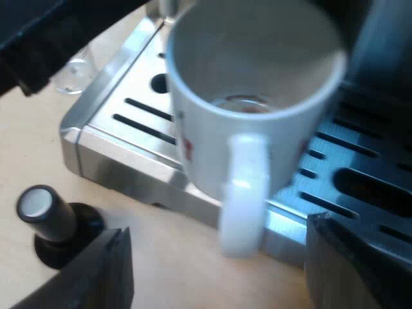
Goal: Place mug into machine
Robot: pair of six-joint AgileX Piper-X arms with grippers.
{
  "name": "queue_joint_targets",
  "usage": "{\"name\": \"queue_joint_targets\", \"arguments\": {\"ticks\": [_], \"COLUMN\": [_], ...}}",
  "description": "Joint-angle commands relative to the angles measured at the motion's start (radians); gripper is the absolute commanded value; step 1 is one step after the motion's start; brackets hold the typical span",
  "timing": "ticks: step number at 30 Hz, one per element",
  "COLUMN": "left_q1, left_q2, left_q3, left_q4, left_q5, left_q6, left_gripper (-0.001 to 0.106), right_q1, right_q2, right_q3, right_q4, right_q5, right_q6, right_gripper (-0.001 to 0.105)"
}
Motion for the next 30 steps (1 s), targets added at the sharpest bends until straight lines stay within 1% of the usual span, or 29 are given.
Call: {"name": "queue_joint_targets", "arguments": {"ticks": [1, 6, 9, 11, 17, 19, 25, 30], "left_q1": [-0.003, -0.003, -0.003, -0.003, -0.003, -0.003, -0.003, -0.003], "left_q2": [-0.002, -0.002, -0.002, -0.002, -0.002, -0.002, -0.002, -0.002], "left_q3": [-0.002, -0.002, -0.002, -0.002, -0.002, -0.002, -0.002, -0.002], "left_q4": [-0.011, -0.011, -0.011, -0.011, -0.011, -0.011, -0.011, -0.011], "left_q5": [0.002, 0.002, 0.002, 0.002, 0.002, 0.002, 0.002, 0.002], "left_q6": [-0.001, -0.001, -0.001, -0.001, -0.001, -0.001, -0.001, -0.001], "left_gripper": [0.063, 0.063, 0.063, 0.063, 0.063, 0.063, 0.063, 0.063], "right_q1": [-0.005, -0.005, -0.005, -0.005, -0.005, -0.005, -0.005, -0.005], "right_q2": [-0.054, -0.137, -0.168, -0.176, -0.174, -0.174, -0.134, -0.079], "right_q3": [0.043, 0.124, 0.177, 0.219, 0.286, 0.297, 0.305, 0.305], "right_q4": [0.007, -0.038, -0.135, -0.237, -0.387, -0.408, -0.487, -0.585], "right_q5": [0.032, 0.041, 0.043, 0.044, 0.041, 0.044, 0.038, 0.037], "right_q6": [-0.004, -0.004, -0.002, -0.002, -0.013, -0.02, -0.099, -0.101], "right_gripper": [0.059, 0.059, 0.059, 0.059, 0.059, 0.059, 0.059, 0.059]}}
